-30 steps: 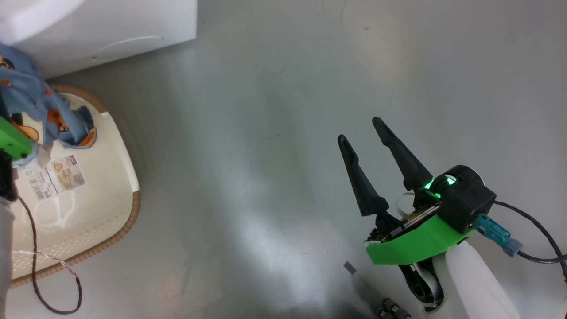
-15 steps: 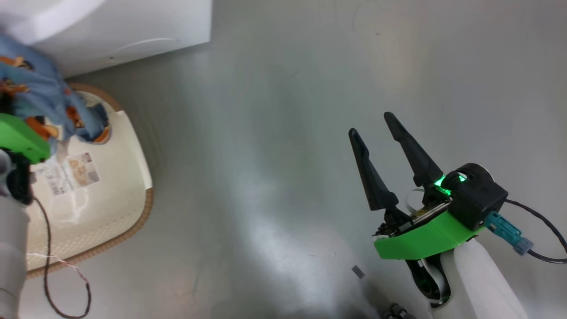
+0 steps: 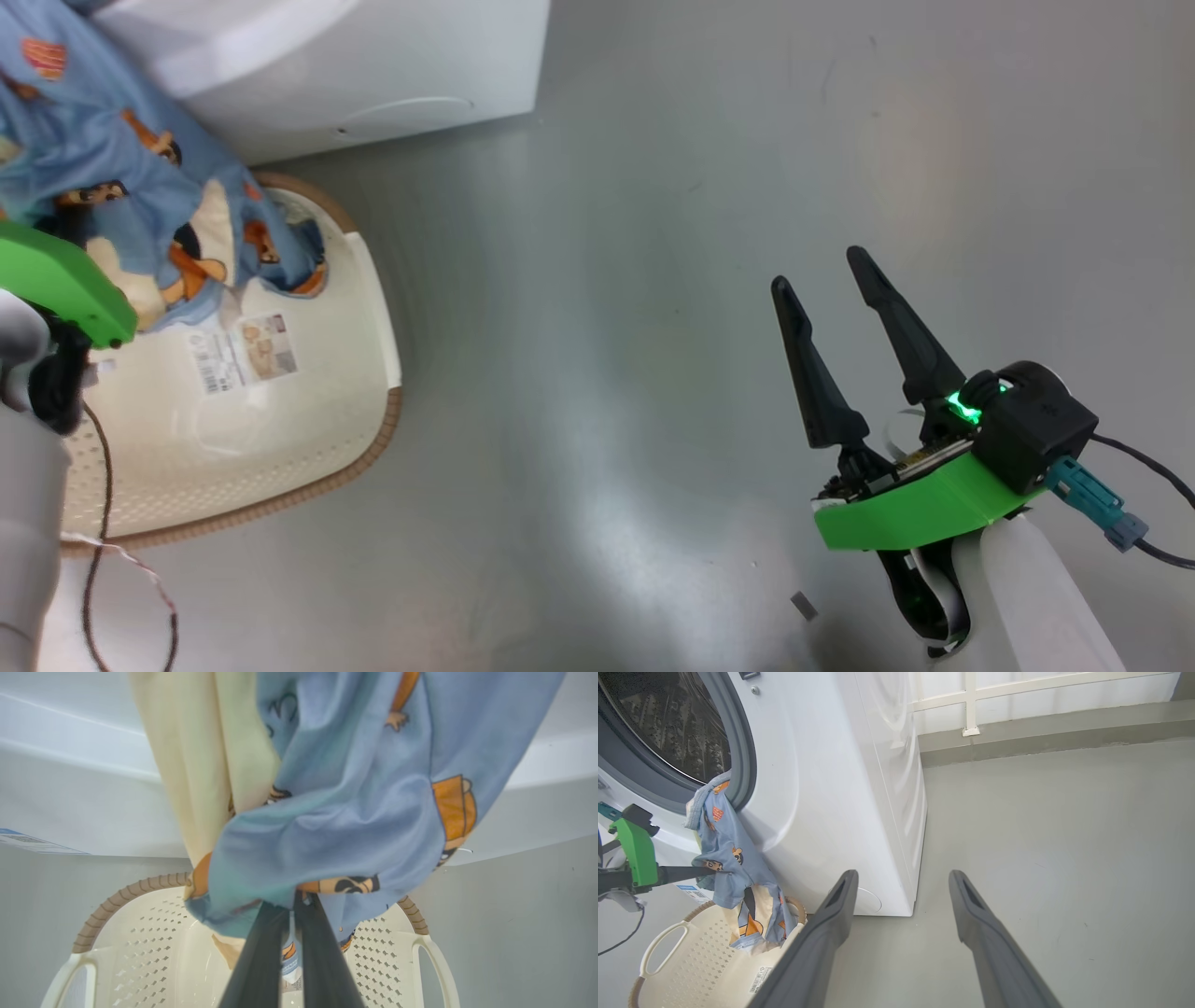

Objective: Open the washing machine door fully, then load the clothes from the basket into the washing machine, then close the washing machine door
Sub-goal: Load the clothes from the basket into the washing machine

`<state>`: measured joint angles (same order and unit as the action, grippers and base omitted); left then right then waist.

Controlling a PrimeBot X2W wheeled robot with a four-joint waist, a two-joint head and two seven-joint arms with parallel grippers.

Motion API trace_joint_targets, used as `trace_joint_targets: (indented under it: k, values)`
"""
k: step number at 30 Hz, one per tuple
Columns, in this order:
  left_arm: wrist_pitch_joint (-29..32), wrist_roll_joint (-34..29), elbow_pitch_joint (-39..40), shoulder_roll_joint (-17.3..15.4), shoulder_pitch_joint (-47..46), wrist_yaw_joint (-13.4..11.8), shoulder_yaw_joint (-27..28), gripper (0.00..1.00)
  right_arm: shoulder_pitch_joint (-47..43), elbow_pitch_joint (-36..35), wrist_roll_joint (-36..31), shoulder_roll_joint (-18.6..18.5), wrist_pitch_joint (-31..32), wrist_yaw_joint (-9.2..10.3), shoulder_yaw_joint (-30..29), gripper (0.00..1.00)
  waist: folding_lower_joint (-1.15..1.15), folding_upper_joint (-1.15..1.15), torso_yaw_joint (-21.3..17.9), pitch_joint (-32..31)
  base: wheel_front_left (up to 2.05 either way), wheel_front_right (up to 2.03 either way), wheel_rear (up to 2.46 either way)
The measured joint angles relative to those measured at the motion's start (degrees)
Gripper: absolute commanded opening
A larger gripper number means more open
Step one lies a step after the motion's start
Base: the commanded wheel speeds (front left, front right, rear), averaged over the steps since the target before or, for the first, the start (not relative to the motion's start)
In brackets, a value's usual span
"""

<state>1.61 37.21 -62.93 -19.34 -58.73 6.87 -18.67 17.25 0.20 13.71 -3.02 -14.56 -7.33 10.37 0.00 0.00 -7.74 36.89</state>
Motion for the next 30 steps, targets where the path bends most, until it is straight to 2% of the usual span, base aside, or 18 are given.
trace_joint_targets:
  k: [3,11,15,22,26,30]
  values:
    - [0.6,0.4,2.6,-0.9,0.7,0.0,-0.1,0.00,-0.5,0.1,0.0,0.0,0.0,0.00,-0.1,1.00,0.00,0.00,0.5,-0.7,0.00,0.00,0.00]
    - [6.2,2.5,17.1,-4.2,4.4,-0.3,0.7,0.00,-0.9,0.1,0.0,0.0,0.0,0.00,-0.1,1.00,0.00,0.00,2.0,-3.1,0.00,0.00,0.00]
    - [10.8,4.8,26.1,-6.8,6.1,-2.6,1.8,0.00,-0.9,0.2,0.0,0.0,0.0,0.00,0.2,1.00,0.00,0.00,2.1,-4.0,0.00,0.00,0.00]
    - [18.7,6.1,40.6,-11.0,6.9,-8.4,4.1,0.00,-0.9,0.2,1.0,0.0,0.0,0.00,1.8,1.00,0.00,0.00,0.4,-3.8,0.00,0.00,0.00]
    - [22.4,6.8,44.4,-12.7,6.5,-11.4,5.2,0.00,-0.7,0.1,1.5,0.0,0.0,0.00,2.4,1.00,0.00,0.00,-1.0,-3.0,0.00,0.00,0.00]
    - [24.8,6.7,44.6,-14.4,3.6,-14.2,6.1,0.00,0.2,0.1,2.8,0.0,0.0,0.00,3.5,1.00,0.00,0.00,-2.6,-2.0,0.00,0.00,0.00]
